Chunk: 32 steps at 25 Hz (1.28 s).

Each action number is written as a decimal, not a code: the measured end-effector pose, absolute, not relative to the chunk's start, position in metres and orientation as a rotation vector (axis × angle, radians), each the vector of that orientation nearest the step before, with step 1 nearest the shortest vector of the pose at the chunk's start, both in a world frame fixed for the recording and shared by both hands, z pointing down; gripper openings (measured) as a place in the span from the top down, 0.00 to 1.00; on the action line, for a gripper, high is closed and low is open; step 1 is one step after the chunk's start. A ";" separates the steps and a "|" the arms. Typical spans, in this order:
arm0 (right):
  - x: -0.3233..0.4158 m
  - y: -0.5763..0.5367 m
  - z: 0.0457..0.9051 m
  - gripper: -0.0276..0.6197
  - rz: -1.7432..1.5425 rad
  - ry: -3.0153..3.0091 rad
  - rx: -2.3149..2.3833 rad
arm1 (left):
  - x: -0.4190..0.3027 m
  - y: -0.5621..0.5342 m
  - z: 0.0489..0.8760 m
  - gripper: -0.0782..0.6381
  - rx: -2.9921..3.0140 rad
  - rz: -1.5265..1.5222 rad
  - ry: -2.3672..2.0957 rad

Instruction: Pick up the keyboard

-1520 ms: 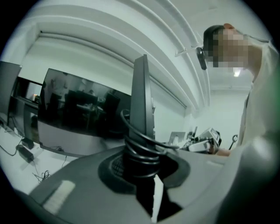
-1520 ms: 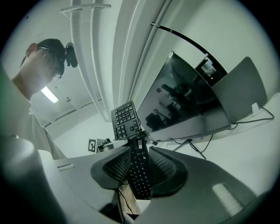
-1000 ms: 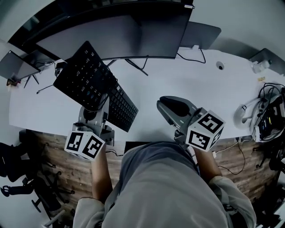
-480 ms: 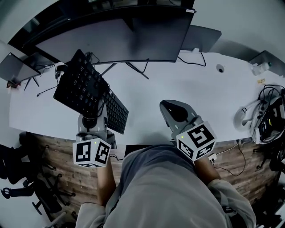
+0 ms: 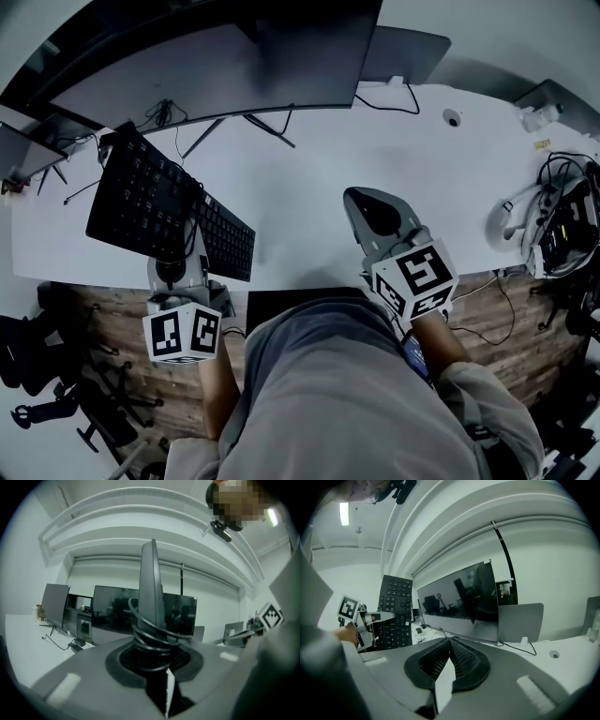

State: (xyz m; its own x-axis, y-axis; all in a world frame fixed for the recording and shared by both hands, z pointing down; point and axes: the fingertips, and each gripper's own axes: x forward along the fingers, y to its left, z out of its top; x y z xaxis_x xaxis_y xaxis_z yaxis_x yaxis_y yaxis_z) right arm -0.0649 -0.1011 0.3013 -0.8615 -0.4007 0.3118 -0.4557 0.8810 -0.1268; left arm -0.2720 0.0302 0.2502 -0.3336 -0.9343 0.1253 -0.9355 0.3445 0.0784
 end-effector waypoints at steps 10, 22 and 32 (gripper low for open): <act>-0.057 -0.082 0.286 0.95 0.277 -2.759 0.757 | -0.284 0.065 0.232 0.89 1.764 0.063 -2.450; -0.054 -0.019 0.282 0.95 0.331 -2.704 0.844 | -0.285 0.084 0.229 0.89 1.910 0.059 -2.340; -0.050 0.006 0.284 0.95 0.324 -2.631 0.926 | -0.286 0.086 0.228 0.89 1.992 0.034 -2.263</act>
